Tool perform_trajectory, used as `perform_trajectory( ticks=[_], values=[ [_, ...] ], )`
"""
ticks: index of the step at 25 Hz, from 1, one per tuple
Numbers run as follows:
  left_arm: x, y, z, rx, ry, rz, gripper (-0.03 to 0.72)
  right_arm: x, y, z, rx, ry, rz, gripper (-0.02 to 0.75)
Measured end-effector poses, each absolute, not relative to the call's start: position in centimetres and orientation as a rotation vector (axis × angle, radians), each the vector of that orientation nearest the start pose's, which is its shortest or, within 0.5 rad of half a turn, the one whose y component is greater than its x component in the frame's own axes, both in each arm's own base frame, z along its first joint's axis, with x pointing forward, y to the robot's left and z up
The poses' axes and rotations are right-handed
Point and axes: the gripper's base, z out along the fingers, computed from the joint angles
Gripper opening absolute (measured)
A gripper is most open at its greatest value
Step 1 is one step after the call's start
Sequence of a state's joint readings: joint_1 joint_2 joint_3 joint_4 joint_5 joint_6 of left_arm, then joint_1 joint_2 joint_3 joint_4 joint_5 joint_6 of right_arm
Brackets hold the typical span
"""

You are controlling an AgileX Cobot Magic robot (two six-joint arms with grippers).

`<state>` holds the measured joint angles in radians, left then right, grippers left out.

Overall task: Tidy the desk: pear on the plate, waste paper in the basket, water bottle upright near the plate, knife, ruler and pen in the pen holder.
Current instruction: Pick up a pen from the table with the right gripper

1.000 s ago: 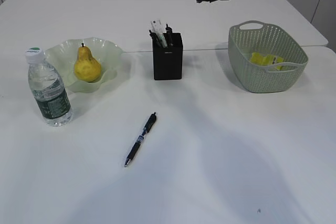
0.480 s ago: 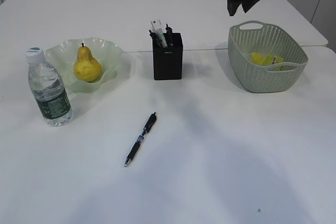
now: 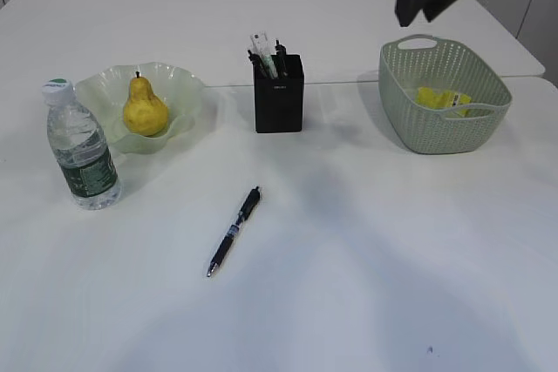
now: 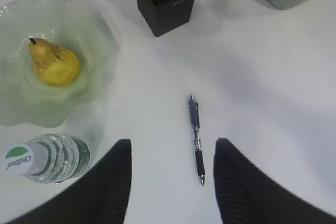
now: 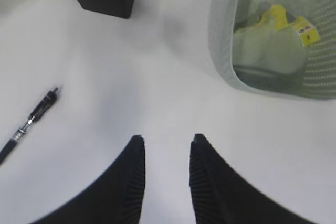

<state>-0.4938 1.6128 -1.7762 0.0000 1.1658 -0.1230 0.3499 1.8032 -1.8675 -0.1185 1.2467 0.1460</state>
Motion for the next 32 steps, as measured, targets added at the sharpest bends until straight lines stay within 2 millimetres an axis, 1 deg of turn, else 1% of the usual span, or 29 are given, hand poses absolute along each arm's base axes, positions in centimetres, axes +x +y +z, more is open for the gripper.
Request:
perform_trajectory(
  ticks=[1,3,5,8,11,15,19,23,26,29,32],
  values=[
    [30.2,-16.3,41.5,0.462,2.462,-0.259,0.363,36.0,11.7,37.3,-0.273,2.635,-0.001,0.247],
    [30.3,-16.3,41.4,0.462,2.464,-0.258,0.363,34.3,10.3,37.5,-0.25,2.65,-0.012,0.247],
    [30.5,-16.5,41.0,0.464,2.479,-0.267,0.363,32.1,8.9,37.3,-0.231,2.678,-0.027,0.247],
    [31.0,-17.0,39.9,0.471,2.537,-0.287,0.364,29.1,7.6,36.5,-0.221,2.716,-0.044,0.247],
    [31.7,-17.8,38.0,0.483,2.628,-0.309,0.381,26.8,6.5,35.5,-0.231,2.746,-0.104,0.247],
    [32.9,-19.3,35.0,0.519,2.714,-0.303,0.454,24.3,5.1,34.9,-0.248,2.745,-0.208,0.247],
    [33.7,-21.4,31.7,0.581,2.79,-0.284,0.473,22.2,4.4,35.2,-0.244,2.716,-0.217,0.246],
    [34.6,-22.7,28.5,0.611,2.867,-0.272,0.475,20.4,3.8,35.2,-0.256,2.699,-0.224,0.247],
    [35.3,-23.4,26.2,0.607,2.909,-0.282,0.474,19.4,3.3,34.2,-0.27,2.715,-0.267,0.247],
    [36.1,-23.9,24.2,0.598,2.923,-0.285,0.459,18.5,2.9,32.8,-0.293,2.727,-0.297,0.246],
    [36.7,-24.3,22.5,0.6,2.934,-0.278,0.451,18.2,2.8,31.5,-0.317,2.715,-0.297,0.245]
  ],
)
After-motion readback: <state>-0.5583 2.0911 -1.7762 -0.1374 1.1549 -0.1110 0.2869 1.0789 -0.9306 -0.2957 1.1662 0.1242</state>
